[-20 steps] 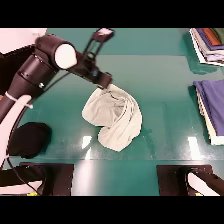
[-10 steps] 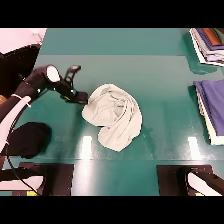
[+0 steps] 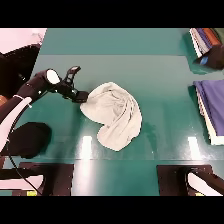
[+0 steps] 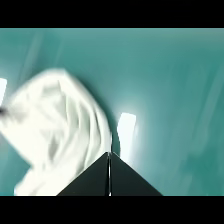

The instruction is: Fold the shirts.

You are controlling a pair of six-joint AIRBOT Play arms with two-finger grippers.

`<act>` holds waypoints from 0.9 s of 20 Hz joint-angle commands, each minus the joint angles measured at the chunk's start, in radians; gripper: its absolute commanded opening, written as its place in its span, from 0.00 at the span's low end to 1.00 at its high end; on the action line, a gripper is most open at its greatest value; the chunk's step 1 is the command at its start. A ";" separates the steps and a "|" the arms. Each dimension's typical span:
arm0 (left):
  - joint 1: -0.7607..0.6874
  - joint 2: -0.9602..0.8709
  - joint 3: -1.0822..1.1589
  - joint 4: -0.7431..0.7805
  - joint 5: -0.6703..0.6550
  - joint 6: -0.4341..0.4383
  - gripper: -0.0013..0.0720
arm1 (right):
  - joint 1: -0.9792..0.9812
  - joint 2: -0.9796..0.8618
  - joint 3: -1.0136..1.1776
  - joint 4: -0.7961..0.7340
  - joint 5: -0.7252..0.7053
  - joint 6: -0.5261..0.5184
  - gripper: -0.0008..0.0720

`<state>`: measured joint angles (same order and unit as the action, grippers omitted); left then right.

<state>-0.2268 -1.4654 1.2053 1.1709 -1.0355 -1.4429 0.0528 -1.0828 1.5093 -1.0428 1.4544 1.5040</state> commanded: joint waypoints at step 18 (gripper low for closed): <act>0.003 0.087 0.140 0.214 -0.065 -0.045 0.05 | 0.458 -0.109 -0.823 0.354 -0.579 -0.153 0.04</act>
<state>-0.2256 -1.4296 1.3357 1.2697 -1.0950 -1.4494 0.5331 -1.1931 0.6132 -0.6296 0.8757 1.3582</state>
